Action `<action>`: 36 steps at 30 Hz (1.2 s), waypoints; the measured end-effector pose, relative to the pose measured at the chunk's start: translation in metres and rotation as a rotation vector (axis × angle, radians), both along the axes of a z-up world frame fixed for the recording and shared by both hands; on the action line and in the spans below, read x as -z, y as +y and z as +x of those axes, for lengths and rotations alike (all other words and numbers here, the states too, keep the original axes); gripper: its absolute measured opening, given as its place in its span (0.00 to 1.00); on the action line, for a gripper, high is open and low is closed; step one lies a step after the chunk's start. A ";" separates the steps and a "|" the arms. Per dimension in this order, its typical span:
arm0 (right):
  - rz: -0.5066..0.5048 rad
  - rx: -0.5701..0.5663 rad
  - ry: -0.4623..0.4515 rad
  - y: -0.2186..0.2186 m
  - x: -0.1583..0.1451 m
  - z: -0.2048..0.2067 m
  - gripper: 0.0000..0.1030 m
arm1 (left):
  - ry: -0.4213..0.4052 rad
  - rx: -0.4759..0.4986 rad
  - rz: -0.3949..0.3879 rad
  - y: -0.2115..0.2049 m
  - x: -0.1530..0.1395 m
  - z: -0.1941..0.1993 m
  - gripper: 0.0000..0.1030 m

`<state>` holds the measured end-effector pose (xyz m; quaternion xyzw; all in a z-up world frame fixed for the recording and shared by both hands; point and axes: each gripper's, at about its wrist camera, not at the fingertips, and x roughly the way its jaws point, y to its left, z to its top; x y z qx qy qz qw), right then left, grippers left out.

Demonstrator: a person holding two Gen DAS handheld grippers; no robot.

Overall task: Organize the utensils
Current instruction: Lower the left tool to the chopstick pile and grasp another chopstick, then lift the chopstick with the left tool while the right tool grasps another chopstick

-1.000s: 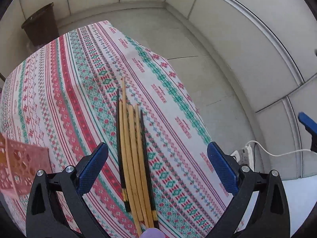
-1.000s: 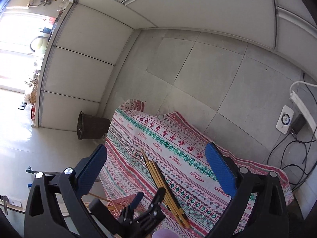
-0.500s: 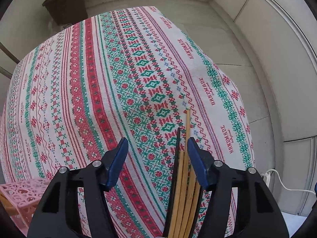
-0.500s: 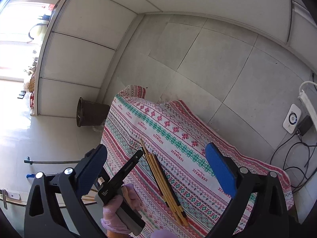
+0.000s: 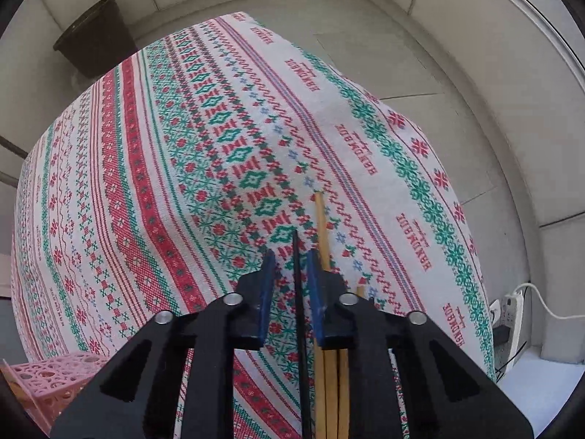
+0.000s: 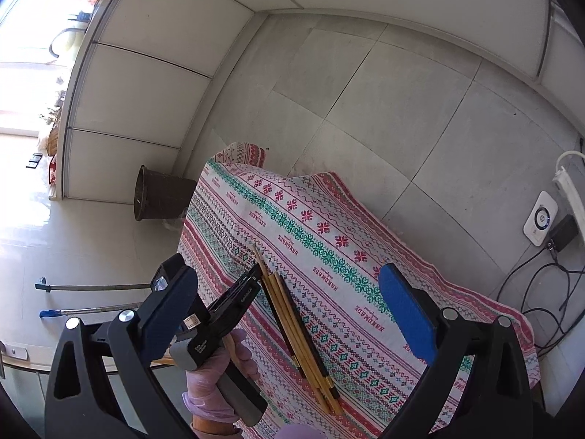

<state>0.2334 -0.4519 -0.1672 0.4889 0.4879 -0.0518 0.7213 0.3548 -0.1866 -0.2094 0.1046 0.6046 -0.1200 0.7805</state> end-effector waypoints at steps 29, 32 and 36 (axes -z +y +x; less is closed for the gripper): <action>-0.427 -0.369 0.114 0.131 0.090 0.066 0.41 | -0.243 0.048 -0.421 0.173 -0.095 -0.204 0.03; -0.428 -0.374 0.110 0.137 0.091 0.068 0.41 | -0.260 0.049 -0.440 0.179 -0.102 -0.207 0.03; -0.476 -0.398 0.119 0.151 0.091 0.069 0.41 | -0.253 0.021 -0.475 0.186 -0.108 -0.206 0.03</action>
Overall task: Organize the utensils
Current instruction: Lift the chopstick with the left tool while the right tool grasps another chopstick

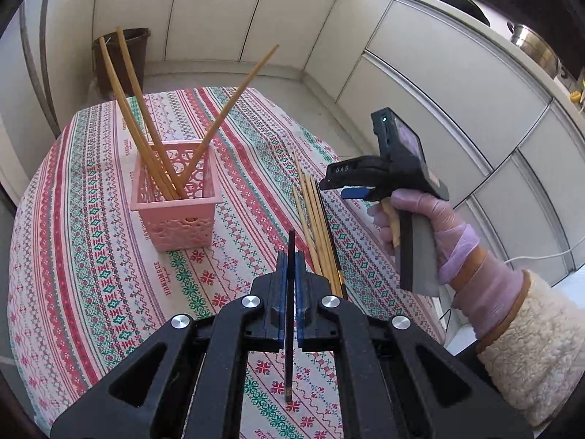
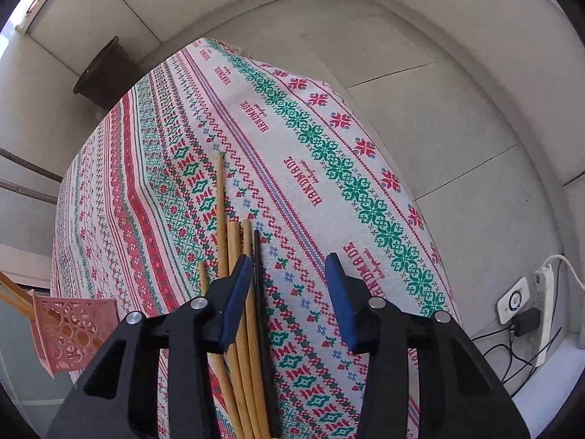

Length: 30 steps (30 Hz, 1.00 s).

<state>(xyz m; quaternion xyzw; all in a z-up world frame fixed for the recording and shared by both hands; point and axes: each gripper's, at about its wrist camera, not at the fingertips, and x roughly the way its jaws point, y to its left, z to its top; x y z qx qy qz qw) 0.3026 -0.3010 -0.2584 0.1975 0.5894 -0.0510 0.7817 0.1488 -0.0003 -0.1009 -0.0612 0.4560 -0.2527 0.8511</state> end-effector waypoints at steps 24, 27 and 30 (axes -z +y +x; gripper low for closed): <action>-0.066 -0.029 -0.219 0.010 -0.039 -0.027 0.04 | -0.122 -0.019 -0.021 0.015 -0.039 -0.027 0.03; -0.052 -0.013 -0.282 0.002 -0.069 -0.038 0.04 | -0.138 -0.023 -0.027 0.018 -0.044 -0.031 0.03; -0.034 0.000 -0.342 -0.006 -0.101 -0.054 0.04 | -0.160 -0.030 -0.041 0.021 -0.051 -0.035 0.03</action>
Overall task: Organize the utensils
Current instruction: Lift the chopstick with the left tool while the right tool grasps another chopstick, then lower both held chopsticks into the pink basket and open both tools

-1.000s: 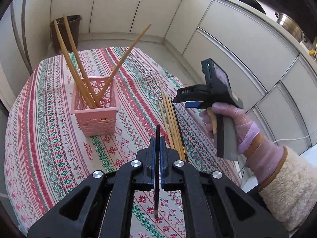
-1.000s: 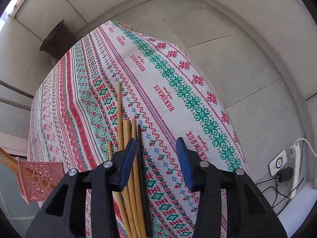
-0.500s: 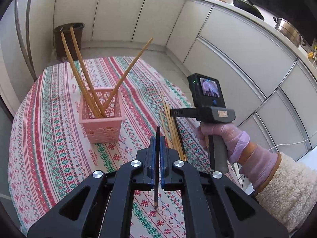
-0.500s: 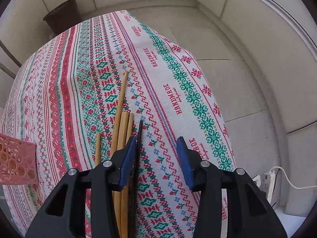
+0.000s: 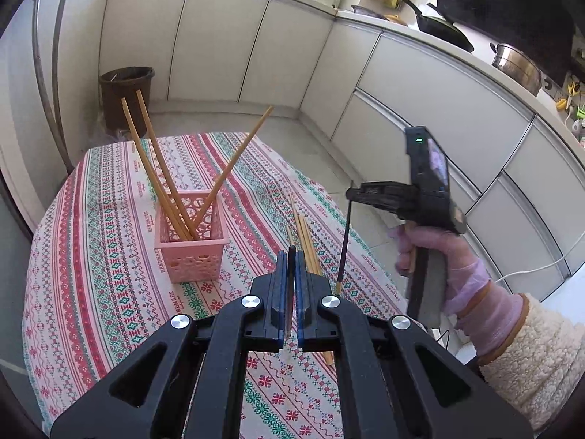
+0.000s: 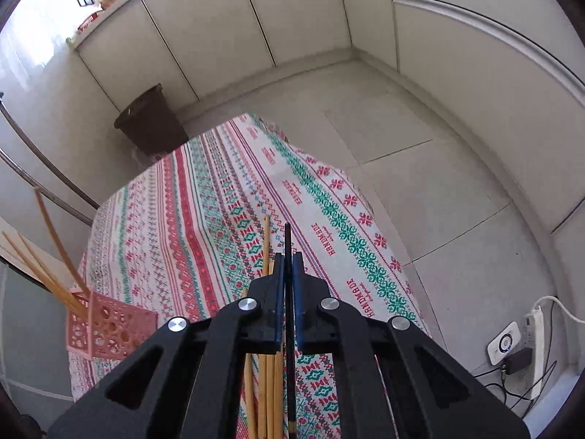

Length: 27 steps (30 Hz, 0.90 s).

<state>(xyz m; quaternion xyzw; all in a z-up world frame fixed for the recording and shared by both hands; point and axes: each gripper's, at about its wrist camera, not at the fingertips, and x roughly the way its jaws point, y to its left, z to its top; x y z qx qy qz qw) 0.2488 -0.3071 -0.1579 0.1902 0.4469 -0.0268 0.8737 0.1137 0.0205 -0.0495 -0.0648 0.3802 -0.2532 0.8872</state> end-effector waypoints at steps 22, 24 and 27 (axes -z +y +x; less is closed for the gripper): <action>0.100 -0.110 -0.413 0.027 -0.186 -0.063 0.05 | -0.295 -0.296 -0.147 0.068 -0.129 0.010 0.03; 0.114 -0.129 -0.402 0.034 -0.186 -0.061 0.05 | -0.293 -0.324 -0.149 0.071 -0.128 0.021 0.03; 0.124 -0.152 -0.390 0.041 -0.187 -0.058 0.05 | -0.284 -0.350 -0.129 0.069 -0.119 0.036 0.03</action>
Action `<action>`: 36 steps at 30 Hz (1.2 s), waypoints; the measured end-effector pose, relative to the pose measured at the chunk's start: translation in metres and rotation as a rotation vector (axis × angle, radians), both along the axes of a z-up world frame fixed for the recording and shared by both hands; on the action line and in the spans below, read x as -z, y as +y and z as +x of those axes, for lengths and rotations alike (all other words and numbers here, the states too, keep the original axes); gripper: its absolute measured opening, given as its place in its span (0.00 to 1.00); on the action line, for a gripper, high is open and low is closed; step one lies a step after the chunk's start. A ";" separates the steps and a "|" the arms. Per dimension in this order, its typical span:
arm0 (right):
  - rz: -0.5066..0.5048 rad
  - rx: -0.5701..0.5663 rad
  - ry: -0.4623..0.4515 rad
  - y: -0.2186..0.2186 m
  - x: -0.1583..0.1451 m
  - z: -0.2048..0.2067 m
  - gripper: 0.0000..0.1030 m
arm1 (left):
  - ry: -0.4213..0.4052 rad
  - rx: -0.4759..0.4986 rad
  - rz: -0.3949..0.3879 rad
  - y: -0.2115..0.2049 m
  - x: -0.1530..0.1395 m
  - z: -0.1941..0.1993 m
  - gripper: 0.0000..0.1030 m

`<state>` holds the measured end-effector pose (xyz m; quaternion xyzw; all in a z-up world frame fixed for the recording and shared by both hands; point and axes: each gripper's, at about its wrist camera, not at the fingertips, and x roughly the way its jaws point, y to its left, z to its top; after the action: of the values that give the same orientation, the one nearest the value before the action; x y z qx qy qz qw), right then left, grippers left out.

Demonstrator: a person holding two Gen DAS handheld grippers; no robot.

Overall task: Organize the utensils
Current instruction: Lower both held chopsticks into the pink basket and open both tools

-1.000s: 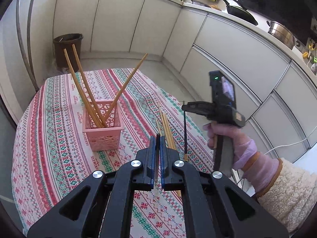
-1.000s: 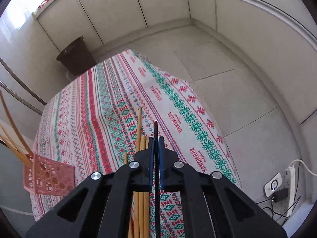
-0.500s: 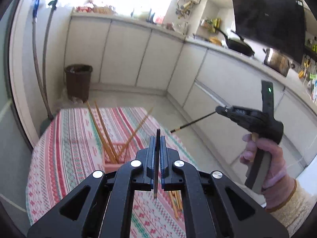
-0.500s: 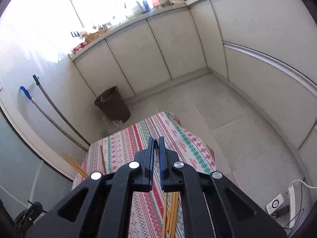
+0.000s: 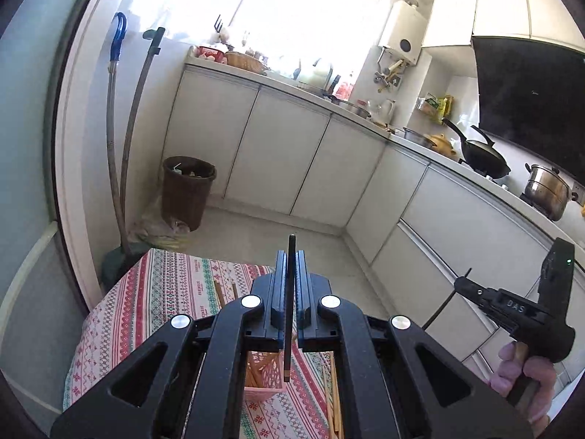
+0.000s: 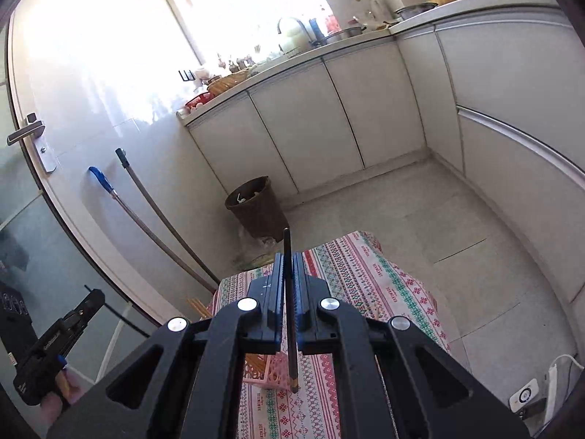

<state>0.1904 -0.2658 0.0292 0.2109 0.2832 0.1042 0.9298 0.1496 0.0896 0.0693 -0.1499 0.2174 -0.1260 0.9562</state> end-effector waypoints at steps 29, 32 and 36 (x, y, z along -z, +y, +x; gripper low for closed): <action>0.019 -0.104 0.111 0.089 0.055 0.053 0.31 | 0.092 -0.059 -0.053 0.033 0.022 0.013 0.19; -0.040 -0.102 0.110 0.096 0.058 0.052 0.35 | 0.091 -0.049 -0.040 0.029 0.023 0.013 0.19; -0.078 -0.097 0.091 0.096 0.054 0.044 0.35 | 0.095 -0.034 -0.020 0.020 0.024 0.012 0.22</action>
<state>0.2349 -0.1693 -0.0251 0.1651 0.3386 0.1282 0.9174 0.1618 0.1099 0.0454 -0.1688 0.2588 -0.1046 0.9453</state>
